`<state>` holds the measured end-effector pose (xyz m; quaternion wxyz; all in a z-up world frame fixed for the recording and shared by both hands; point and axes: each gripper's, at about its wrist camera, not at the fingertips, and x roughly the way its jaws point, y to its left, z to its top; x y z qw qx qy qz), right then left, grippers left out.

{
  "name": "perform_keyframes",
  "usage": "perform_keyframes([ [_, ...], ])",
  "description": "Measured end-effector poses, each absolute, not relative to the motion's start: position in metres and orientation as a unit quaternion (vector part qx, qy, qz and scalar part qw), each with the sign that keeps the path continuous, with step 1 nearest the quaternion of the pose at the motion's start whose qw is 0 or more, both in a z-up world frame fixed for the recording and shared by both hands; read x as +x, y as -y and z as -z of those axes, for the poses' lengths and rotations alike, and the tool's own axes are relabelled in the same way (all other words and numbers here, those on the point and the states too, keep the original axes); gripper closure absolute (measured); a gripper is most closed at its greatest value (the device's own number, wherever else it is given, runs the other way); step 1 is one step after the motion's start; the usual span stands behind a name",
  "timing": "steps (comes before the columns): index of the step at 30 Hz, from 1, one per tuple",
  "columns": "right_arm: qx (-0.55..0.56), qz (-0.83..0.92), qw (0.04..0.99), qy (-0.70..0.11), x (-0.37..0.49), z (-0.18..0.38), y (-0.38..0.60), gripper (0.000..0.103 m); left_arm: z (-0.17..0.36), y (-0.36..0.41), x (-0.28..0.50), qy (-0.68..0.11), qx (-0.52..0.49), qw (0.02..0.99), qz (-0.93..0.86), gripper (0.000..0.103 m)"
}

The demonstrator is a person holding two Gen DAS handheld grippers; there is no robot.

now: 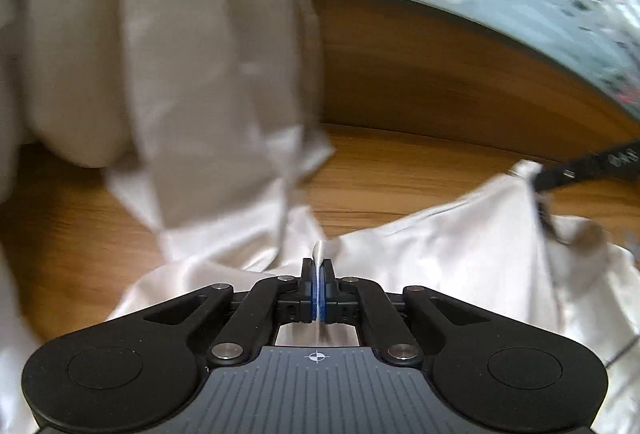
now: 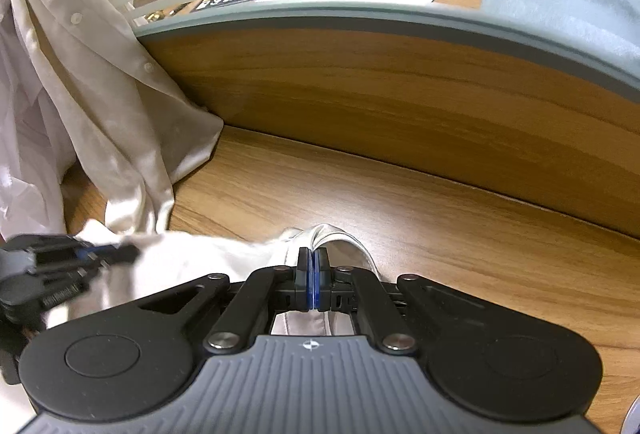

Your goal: Fold clothes

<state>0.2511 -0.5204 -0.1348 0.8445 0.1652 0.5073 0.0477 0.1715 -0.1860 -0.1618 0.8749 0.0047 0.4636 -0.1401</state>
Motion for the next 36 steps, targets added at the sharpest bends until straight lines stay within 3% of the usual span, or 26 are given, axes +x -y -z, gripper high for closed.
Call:
perform_keyframes([
  [4, 0.15, -0.049, 0.845, -0.511, 0.248, 0.136, 0.518, 0.097, 0.165, 0.18, 0.171, -0.476, 0.0, 0.873, 0.109, 0.093],
  [7, 0.149, -0.054, 0.846, -0.509, 0.236, 0.131, 0.521, 0.085, 0.158, 0.175, 0.168, -0.464, -0.029, 0.88, 0.098, 0.09],
  [11, 0.145, -0.058, 0.852, -0.5, 0.206, 0.114, 0.525, 0.073, 0.146, 0.183, 0.164, -0.436, -0.043, 0.893, 0.104, 0.071],
  [16, 0.122, -0.04, 0.858, -0.497, 0.161, 0.097, 0.531, 0.065, 0.132, 0.21, 0.156, -0.421, -0.044, 0.892, 0.156, 0.07],
  [25, 0.11, 0.015, 0.857, -0.503, 0.101, 0.105, 0.556, 0.063, 0.15, 0.28, 0.164, -0.469, -0.098, 0.837, 0.266, 0.065],
  [36, 0.133, 0.037, 0.859, -0.494, 0.088, 0.121, 0.585, 0.056, 0.19, 0.376, 0.193, -0.509, 0.024, 0.791, 0.338, 0.066],
])
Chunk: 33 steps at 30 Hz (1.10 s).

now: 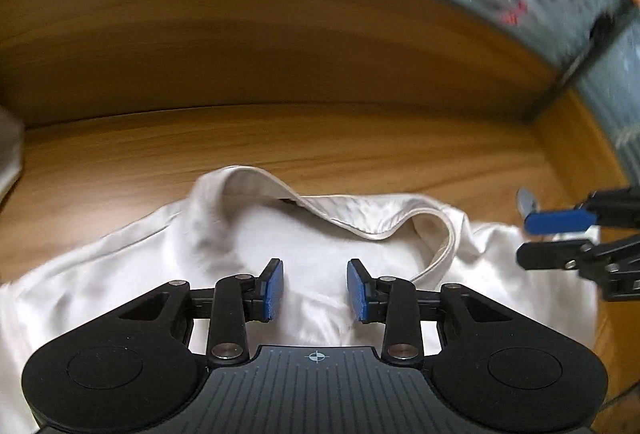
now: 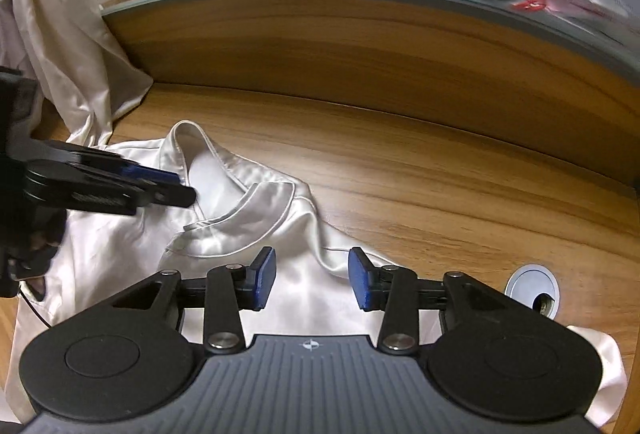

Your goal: Fold clothes

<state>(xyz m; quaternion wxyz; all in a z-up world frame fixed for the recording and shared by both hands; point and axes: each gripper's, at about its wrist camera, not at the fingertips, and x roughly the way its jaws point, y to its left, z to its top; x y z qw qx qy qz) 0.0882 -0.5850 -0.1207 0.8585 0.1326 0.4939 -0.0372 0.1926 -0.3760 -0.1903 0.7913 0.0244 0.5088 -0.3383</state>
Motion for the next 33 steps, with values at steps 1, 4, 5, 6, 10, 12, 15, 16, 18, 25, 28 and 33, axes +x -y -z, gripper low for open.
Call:
perform_keyframes([
  [1, 0.136, 0.036, 0.859, -0.493, 0.089, 0.123, 0.585, 0.056, 0.192, 0.381, 0.194, -0.504, 0.034, 0.791, 0.344, 0.066],
  [4, 0.143, 0.03, 0.859, -0.491, 0.093, 0.13, 0.58, 0.056, 0.193, 0.394, 0.201, -0.497, 0.053, 0.791, 0.354, 0.067],
  [5, 0.145, 0.028, 0.859, -0.491, 0.094, 0.132, 0.578, 0.056, 0.192, 0.397, 0.204, -0.494, 0.054, 0.792, 0.354, 0.067],
  [6, 0.147, 0.026, 0.859, -0.489, 0.095, 0.134, 0.576, 0.056, 0.191, 0.399, 0.206, -0.49, 0.054, 0.795, 0.352, 0.067],
  [10, 0.145, 0.024, 0.864, -0.482, 0.095, 0.142, 0.569, 0.056, 0.187, 0.4, 0.215, -0.473, 0.029, 0.811, 0.343, 0.067],
  [12, 0.135, 0.032, 0.865, -0.482, 0.096, 0.146, 0.567, 0.056, 0.185, 0.396, 0.221, -0.463, 0.005, 0.823, 0.329, 0.066],
  [15, 0.118, 0.053, 0.865, -0.484, 0.093, 0.149, 0.571, 0.056, 0.183, 0.386, 0.233, -0.456, -0.04, 0.837, 0.299, 0.067],
  [16, 0.113, 0.06, 0.865, -0.485, 0.092, 0.15, 0.574, 0.056, 0.183, 0.382, 0.237, -0.457, -0.052, 0.839, 0.29, 0.067],
  [18, 0.108, 0.075, 0.863, -0.487, 0.087, 0.151, 0.581, 0.056, 0.184, 0.375, 0.241, -0.46, -0.072, 0.839, 0.283, 0.067],
  [25, 0.102, 0.102, 0.851, -0.505, 0.068, 0.157, 0.608, 0.056, 0.168, 0.352, 0.223, -0.456, -0.104, 0.814, 0.343, 0.057],
  [28, 0.097, 0.103, 0.848, -0.512, 0.066, 0.166, 0.614, 0.056, 0.163, 0.345, 0.208, -0.462, -0.097, 0.793, 0.384, 0.045],
  [33, 0.073, 0.108, 0.848, -0.513, 0.071, 0.176, 0.617, 0.056, 0.166, 0.342, 0.181, -0.467, -0.035, 0.786, 0.403, 0.043],
])
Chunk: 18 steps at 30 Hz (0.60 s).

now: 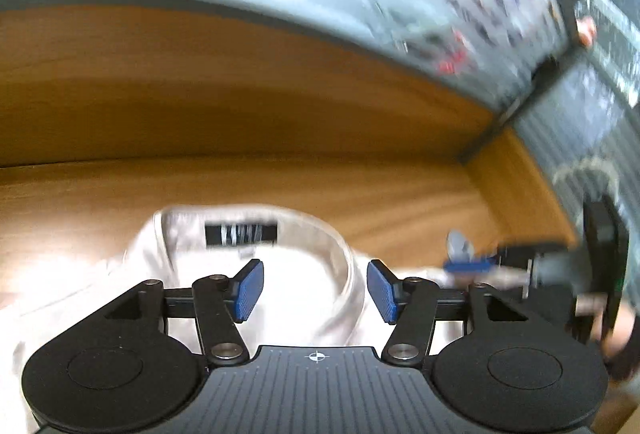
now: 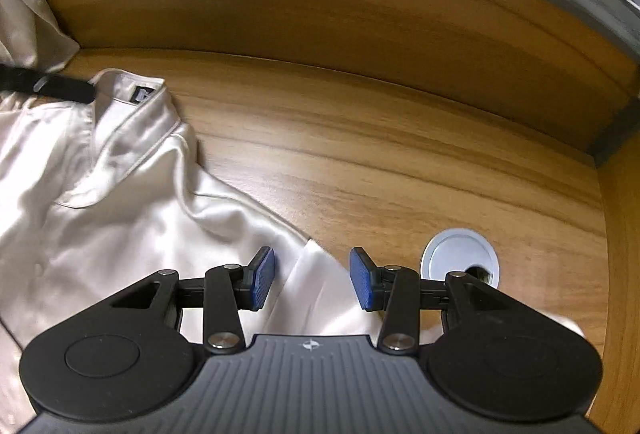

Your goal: Fold clothes

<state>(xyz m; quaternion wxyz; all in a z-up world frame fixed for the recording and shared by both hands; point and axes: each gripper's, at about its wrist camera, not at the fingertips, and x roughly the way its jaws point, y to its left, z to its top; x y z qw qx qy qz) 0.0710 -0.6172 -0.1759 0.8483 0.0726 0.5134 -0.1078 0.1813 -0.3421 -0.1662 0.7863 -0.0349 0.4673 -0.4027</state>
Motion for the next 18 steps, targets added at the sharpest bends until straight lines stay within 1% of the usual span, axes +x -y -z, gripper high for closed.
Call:
perform_keyframes([
  [2, 0.054, 0.121, 0.849, -0.512, 0.074, 0.178, 0.621, 0.056, 0.168, 0.339, 0.172, -0.466, 0.001, 0.79, 0.399, 0.042],
  [3, 0.048, 0.131, 0.848, -0.511, 0.076, 0.178, 0.623, 0.056, 0.169, 0.338, 0.167, -0.465, 0.018, 0.792, 0.396, 0.039],
  [4, 0.044, 0.145, 0.847, -0.509, 0.077, 0.178, 0.624, 0.056, 0.17, 0.336, 0.163, -0.464, 0.035, 0.793, 0.393, 0.038],
  [6, 0.05, 0.159, 0.848, -0.503, 0.077, 0.176, 0.625, 0.056, 0.171, 0.332, 0.154, -0.462, 0.068, 0.795, 0.387, 0.038],
  [8, 0.061, 0.164, 0.851, -0.495, 0.072, 0.169, 0.623, 0.053, 0.172, 0.326, 0.147, -0.459, 0.086, 0.801, 0.374, 0.038],
  [14, 0.106, 0.171, 0.86, -0.47, 0.039, 0.138, 0.619, 0.05, 0.162, 0.303, 0.136, -0.455, 0.073, 0.826, 0.326, 0.038],
  [18, 0.127, 0.199, 0.854, -0.463, -0.003, 0.116, 0.615, 0.046, 0.15, 0.285, 0.127, -0.457, 0.047, 0.836, 0.298, 0.038],
])
